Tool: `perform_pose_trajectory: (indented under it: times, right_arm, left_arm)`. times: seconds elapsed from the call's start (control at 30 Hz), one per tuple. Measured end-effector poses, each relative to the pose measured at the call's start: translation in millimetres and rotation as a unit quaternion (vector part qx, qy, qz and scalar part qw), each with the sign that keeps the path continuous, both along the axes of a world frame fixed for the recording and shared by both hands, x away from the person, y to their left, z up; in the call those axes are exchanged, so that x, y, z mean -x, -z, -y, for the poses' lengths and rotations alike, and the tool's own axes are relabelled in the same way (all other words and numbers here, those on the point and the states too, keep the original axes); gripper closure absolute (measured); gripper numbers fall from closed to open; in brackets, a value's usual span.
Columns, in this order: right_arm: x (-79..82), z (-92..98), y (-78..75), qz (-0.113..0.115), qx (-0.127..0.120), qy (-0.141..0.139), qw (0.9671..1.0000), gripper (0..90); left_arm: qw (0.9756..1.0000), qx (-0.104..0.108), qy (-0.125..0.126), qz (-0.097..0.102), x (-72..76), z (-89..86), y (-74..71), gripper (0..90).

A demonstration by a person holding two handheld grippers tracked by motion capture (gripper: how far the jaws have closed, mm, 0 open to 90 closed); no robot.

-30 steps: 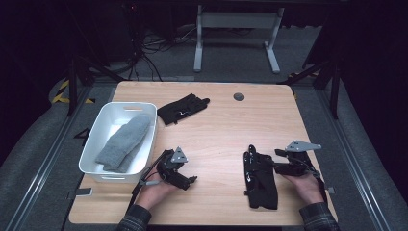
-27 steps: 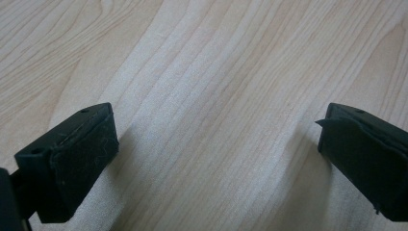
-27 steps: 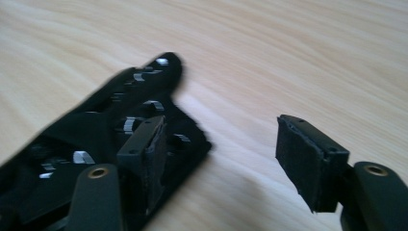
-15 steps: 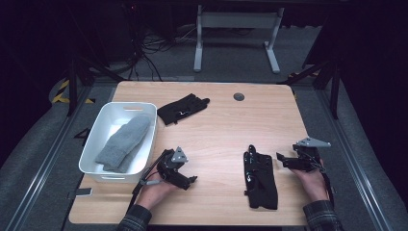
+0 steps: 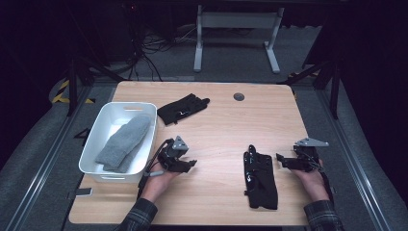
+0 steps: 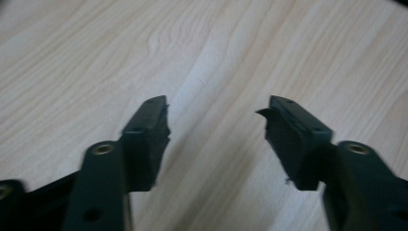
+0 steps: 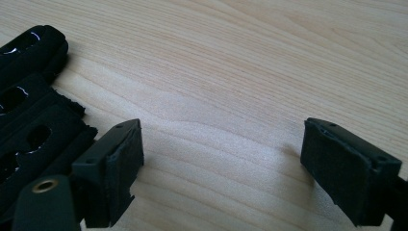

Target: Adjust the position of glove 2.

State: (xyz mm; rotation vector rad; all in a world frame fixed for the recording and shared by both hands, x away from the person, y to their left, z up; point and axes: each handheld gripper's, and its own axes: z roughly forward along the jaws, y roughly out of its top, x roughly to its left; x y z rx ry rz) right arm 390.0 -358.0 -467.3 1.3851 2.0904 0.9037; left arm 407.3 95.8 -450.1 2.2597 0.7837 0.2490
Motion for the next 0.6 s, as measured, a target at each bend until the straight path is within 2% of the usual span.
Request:
perform_pose_trajectory:
  times: [0.13,0.2,0.33,0.4,0.43,0.5,0.53,0.6]
  right_arm:
    - [0.0,-0.1,0.0,0.001,0.001,-0.001,1.0000,15.4]
    - [0.0,-0.2,0.0,0.001,0.000,-0.002,1.0000,15.4]
    - [0.1,-0.3,0.1,0.001,0.000,-0.003,1.0000,15.5]
    - [0.1,-0.3,0.1,0.001,0.000,-0.004,1.0000,15.5]
    - [0.1,-0.3,0.1,0.001,0.000,-0.004,1.0000,15.5]
    - [0.2,-0.3,0.1,0.001,0.000,-0.005,1.0000,15.6]
    - [0.2,-0.3,0.1,0.001,0.000,-0.005,1.0000,15.6]
    - [0.2,-0.4,0.1,0.001,0.000,-0.005,1.0000,15.6]
  left_arm:
    - [0.9999,0.004,-0.010,0.006,-17.9,6.7,-8.9,69.1]
    - [0.9998,-0.006,-0.016,0.003,-28.7,9.0,-12.8,76.3]
    - [0.9992,-0.002,-0.040,-0.003,-53.9,10.8,-19.0,89.3]
    - [0.9983,-0.001,-0.058,-0.007,-68.7,11.4,-22.0,89.9]
    - [0.9983,-0.001,-0.058,-0.007,-68.7,11.4,-22.0,90.0]
    - [0.9969,-0.003,-0.079,-0.002,-86.9,10.9,-25.1,90.0]
    - [0.9969,-0.003,-0.079,-0.002,-86.9,10.9,-25.1,90.0]
    - [0.9954,-0.004,-0.096,0.002,-102.5,10.5,-28.0,90.0]
